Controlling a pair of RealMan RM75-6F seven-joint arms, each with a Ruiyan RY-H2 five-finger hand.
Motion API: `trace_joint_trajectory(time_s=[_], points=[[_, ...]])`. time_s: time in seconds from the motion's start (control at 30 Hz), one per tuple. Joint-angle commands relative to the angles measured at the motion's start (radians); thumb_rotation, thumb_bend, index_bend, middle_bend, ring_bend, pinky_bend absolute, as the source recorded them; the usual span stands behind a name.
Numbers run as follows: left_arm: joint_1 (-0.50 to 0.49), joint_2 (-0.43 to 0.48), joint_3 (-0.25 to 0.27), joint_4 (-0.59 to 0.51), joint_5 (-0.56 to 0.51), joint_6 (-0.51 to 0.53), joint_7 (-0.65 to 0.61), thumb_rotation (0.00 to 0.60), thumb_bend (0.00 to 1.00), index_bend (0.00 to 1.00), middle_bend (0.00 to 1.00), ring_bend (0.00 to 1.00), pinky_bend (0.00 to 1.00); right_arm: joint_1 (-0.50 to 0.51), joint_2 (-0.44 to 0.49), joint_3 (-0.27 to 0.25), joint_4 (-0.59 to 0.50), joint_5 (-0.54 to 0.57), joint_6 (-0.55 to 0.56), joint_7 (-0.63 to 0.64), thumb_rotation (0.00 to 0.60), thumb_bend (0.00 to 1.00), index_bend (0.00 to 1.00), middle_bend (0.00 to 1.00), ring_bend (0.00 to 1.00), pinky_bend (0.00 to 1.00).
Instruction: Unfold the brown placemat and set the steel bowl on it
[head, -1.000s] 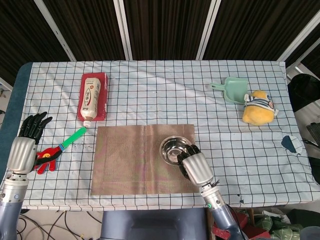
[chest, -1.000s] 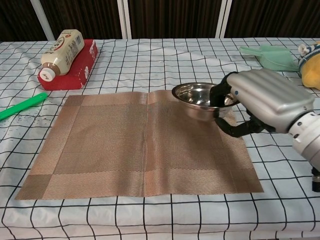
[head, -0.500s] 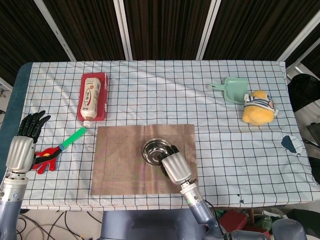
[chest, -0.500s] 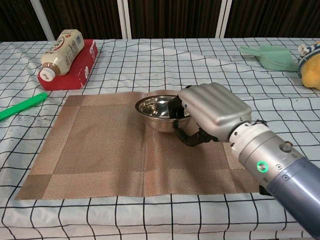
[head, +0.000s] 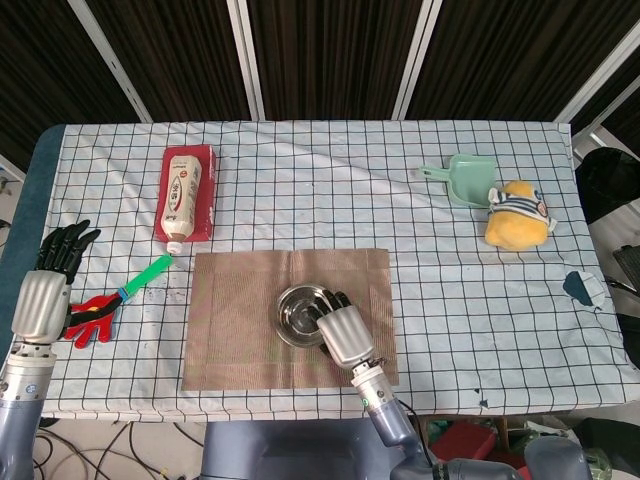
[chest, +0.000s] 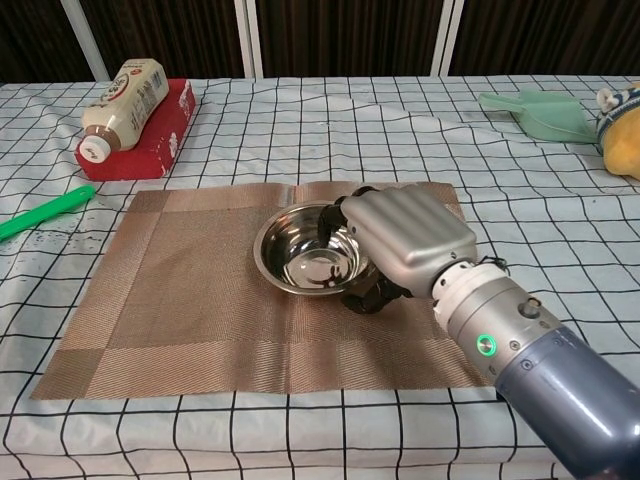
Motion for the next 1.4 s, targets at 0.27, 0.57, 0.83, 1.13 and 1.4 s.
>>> trace_joint_trajectory(time_s=[0.27,0.57,0.83,1.13,1.4], points=[[-0.001,-0.003,0.002,0.003,0.000,-0.003,0.012,0.600,0.06,0.11,0.03,0.00,0.00,-0.050,0.113,-0.042,-0.134,-0.005,0.062,-0.065,0.600,0.06,0.16,0.16,0.11,0.19],[0.003,-0.005,0.007,0.004,0.007,0.005,0.025,0.600,0.06,0.11,0.02,0.00,0.00,-0.139,0.350,-0.091,-0.250,-0.052,0.168,-0.038,0.600,0.06,0.16,0.15,0.11,0.19],[0.008,-0.007,0.015,0.011,0.009,0.007,0.067,0.600,0.06,0.07,0.00,0.00,0.00,-0.231,0.544,-0.102,-0.273,-0.063,0.270,0.099,0.600,0.06,0.16,0.14,0.10,0.19],[0.019,-0.005,0.016,0.007,-0.019,0.004,0.158,0.600,0.05,0.00,0.00,0.00,0.00,-0.315,0.720,-0.106,-0.240,-0.064,0.343,0.292,0.600,0.06,0.12,0.09,0.08,0.19],[0.030,0.010,0.018,0.002,-0.048,-0.001,0.266,0.600,0.04,0.00,0.00,0.00,0.00,-0.386,0.794,-0.132,-0.219,-0.054,0.375,0.393,0.600,0.04,0.01,0.00,0.01,0.18]])
